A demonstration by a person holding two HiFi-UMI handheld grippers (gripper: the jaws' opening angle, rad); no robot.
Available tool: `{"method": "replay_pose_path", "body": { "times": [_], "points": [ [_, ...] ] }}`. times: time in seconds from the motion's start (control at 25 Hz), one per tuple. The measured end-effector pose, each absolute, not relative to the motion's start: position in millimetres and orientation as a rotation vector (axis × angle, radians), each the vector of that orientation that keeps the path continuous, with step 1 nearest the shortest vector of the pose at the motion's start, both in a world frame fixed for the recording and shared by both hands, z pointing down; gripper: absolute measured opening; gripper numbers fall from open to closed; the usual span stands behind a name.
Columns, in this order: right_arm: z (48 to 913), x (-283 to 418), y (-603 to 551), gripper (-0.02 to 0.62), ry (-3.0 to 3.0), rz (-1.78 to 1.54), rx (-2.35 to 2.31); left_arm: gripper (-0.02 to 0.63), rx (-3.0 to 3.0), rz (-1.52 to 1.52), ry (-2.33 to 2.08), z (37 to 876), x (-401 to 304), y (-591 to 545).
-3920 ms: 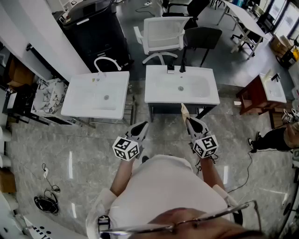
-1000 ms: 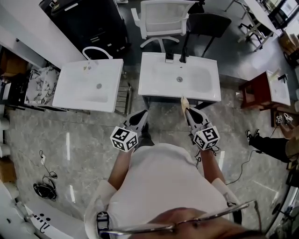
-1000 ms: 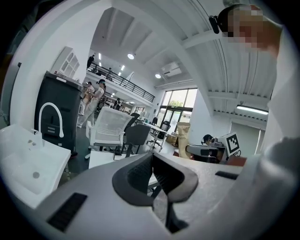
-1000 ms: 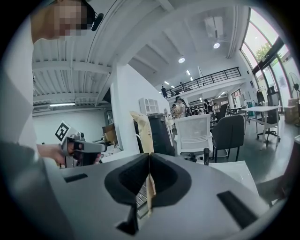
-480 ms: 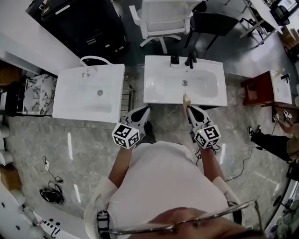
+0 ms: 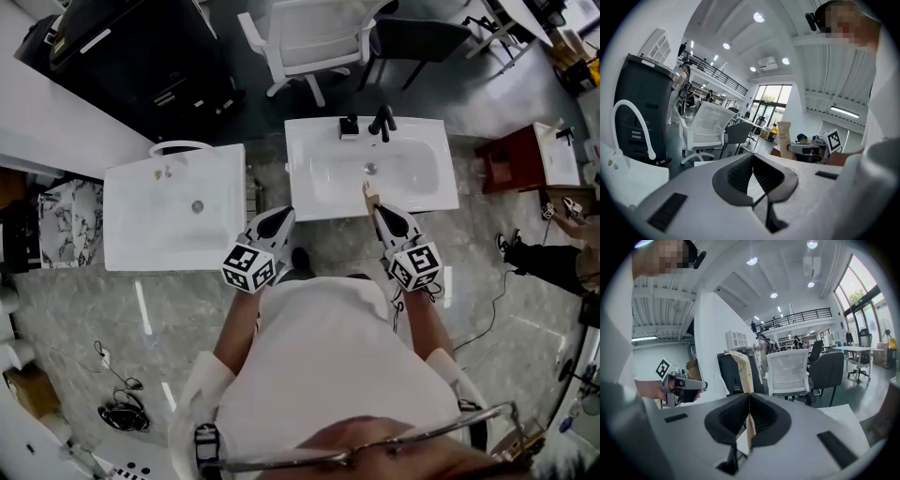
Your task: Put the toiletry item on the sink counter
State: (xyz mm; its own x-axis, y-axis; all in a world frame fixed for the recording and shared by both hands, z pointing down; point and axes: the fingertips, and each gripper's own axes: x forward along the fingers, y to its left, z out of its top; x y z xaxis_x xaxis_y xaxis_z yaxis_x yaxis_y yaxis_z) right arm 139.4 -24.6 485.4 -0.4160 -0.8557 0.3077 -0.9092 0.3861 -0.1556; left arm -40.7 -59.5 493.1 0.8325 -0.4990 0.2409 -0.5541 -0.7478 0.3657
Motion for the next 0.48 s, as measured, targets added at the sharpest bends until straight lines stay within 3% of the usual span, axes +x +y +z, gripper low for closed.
{"method": "replay_pose_path", "body": {
  "times": [0.48],
  "points": [
    [492, 116, -64, 0.012, -2.391, 0.448, 1.594, 0.005, 2.567, 0.175, -0.742, 503, -68, -103]
  ]
}}
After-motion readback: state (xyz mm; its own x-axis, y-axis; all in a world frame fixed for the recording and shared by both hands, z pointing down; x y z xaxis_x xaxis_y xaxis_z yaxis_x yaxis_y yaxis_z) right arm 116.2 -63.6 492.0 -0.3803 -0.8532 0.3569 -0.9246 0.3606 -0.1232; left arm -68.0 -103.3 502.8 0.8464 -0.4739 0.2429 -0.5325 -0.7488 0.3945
